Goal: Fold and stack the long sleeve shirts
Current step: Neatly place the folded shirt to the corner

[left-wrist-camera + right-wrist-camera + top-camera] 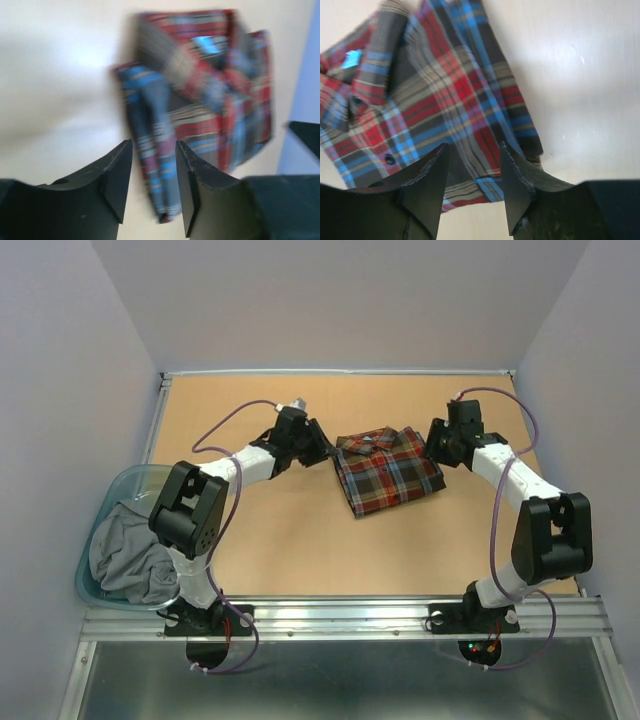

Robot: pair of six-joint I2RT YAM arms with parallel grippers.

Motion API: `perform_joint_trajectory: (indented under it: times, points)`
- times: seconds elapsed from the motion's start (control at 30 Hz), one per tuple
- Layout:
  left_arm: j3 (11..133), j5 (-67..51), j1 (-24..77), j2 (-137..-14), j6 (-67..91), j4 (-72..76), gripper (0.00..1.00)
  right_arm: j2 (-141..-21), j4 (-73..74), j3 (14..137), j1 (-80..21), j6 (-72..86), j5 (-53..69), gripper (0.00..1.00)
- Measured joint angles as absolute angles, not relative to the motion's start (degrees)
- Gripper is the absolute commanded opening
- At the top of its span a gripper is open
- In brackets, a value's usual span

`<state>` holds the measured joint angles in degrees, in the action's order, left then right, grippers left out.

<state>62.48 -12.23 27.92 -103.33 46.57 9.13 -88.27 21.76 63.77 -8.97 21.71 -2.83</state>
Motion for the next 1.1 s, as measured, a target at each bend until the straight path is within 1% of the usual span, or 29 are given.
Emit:
perform_joint_trajectory:
  times: [0.07,0.17,0.2,0.23,0.33,0.47,0.5,0.7,0.77,0.87,0.9,0.93,0.97,1.0,1.1]
  points:
    - [67.48,-11.94,30.33,-103.85,46.41,8.47,0.41,-88.27,22.33,61.6,-7.44,22.55,-2.37,0.46]
    - [75.26,-11.14,33.56,-106.3,46.33,8.75,0.38,-88.18,22.17,59.7,-6.66,23.66,-2.33,0.39]
    - [76.62,-11.03,34.28,-107.15,46.35,9.04,0.37,-88.18,21.82,59.05,-6.55,24.08,-2.33,0.38]
    - [77.89,-10.92,35.09,-108.4,46.39,9.45,0.37,-88.18,21.78,58.65,-6.46,24.25,-2.35,0.33]
    - [79.02,-10.9,36.14,-112.79,46.85,10.17,0.35,-88.2,20.53,55.99,-6.31,25.34,-2.81,0.31]
    - [78.67,-10.63,35.64,-120.62,47.48,8.91,0.34,-89.14,19.88,52.58,-5.67,26.33,-3.44,0.31]
    - [78.35,-12.21,35.35,-121.99,48.75,10.61,0.34,-89.71,19.7,51.86,-5.52,26.68,-3.44,0.31]
    - [78.46,-11.77,33.19,-122.32,48.51,11.14,0.34,-92.31,16.69,51.03,-5.23,27.88,2.42,0.32]
    - [78.48,-11.75,31.94,-122.37,48.05,11.18,0.34,-93.36,14.09,51.05,-6.09,29.19,5.21,0.34]
    - [78.96,-11.44,28.38,-122.37,46.59,10.85,0.43,-95.09,9.74,51.29,-9.15,32.42,8.47,0.37]
    - [79.26,-11.38,26.26,-122.37,45.95,10.68,0.54,-96.42,8.56,52.34,-11.18,33.98,9.91,0.38]
    - [79.53,-11.25,24.75,-122.34,45.6,10.59,0.6,-97.51,7.97,53.34,-12.62,34.7,10.68,0.39]
    - [79.75,-11.09,22.63,-122.23,45.17,10.81,0.72,-98.63,7.44,54.48,-13.98,35.59,11.57,0.4]
    - [79.83,-10.72,21.37,-121.93,44.8,10.63,0.77,-100.36,7.14,56.49,-15.81,36.14,12.47,0.41]
    - [78.76,-8.45,17.56,-118.67,43.29,8.84,0.86,-102.45,7.09,60.16,-18.87,37.36,14.41,0.52]
